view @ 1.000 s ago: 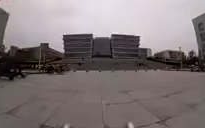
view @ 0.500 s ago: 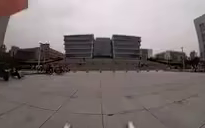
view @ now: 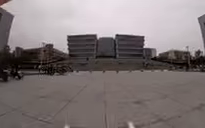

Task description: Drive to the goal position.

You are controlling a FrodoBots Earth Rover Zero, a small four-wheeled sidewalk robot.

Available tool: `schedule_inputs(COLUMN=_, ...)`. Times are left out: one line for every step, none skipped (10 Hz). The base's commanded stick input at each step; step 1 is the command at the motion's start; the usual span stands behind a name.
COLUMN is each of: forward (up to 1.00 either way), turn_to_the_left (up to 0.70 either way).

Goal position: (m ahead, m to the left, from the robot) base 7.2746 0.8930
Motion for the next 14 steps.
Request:
schedule_inputs(forward=0.70, turn_to_the_left=0.00)
schedule_inputs(forward=0.70, turn_to_the_left=0.00)
schedule_inputs(forward=0.70, turn_to_the_left=0.00)
schedule_inputs(forward=0.70, turn_to_the_left=0.00)
schedule_inputs(forward=0.70, turn_to_the_left=0.00)
schedule_inputs(forward=0.70, turn_to_the_left=0.00)
schedule_inputs(forward=0.70, turn_to_the_left=0.00)
schedule_inputs(forward=0.70, turn_to_the_left=0.00)
schedule_inputs(forward=0.70, turn_to_the_left=0.00)
schedule_inputs(forward=0.70, turn_to_the_left=0.00)
schedule_inputs(forward=0.70, turn_to_the_left=0.00)
schedule_inputs(forward=0.70, turn_to_the_left=0.00)
schedule_inputs(forward=0.70, turn_to_the_left=0.00)
schedule_inputs(forward=0.70, turn_to_the_left=0.00)
